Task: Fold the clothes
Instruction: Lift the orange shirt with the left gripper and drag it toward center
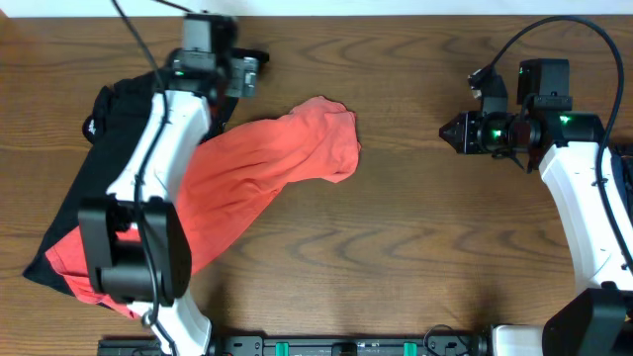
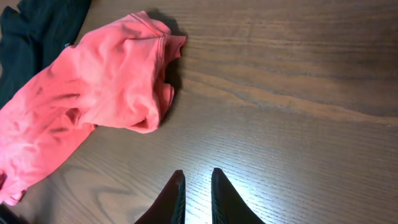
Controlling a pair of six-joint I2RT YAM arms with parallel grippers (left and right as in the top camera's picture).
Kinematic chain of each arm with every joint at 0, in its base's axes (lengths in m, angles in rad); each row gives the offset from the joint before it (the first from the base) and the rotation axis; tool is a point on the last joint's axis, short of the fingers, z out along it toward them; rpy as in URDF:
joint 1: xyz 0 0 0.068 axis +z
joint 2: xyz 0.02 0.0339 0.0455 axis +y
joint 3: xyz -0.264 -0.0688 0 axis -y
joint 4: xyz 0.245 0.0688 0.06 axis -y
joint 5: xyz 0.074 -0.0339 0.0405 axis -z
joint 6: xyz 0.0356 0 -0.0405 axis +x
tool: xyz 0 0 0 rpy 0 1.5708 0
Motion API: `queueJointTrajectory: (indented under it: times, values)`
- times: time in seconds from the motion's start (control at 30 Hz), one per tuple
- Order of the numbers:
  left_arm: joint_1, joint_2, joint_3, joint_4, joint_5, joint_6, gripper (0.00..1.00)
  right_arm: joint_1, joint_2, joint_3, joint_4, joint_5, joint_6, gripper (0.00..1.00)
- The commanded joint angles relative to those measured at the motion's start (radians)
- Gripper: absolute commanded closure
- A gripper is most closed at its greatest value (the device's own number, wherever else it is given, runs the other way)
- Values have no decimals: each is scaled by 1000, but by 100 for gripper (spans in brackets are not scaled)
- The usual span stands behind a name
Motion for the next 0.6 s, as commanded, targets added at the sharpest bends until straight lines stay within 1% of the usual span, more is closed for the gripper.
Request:
queueJointTrajectory:
  times: [0.0,0.37,0.57]
  values:
    - [37,103,12,8,-2,39,2,-10,-2,14,-2,-14,10,87]
    - [87,258,12,15,-1,32,2,-7,-2,14,-4,-11,6,86]
    - [178,301,12,-13,-59,-87,2,-7,-2,14,-19,-1,5,84]
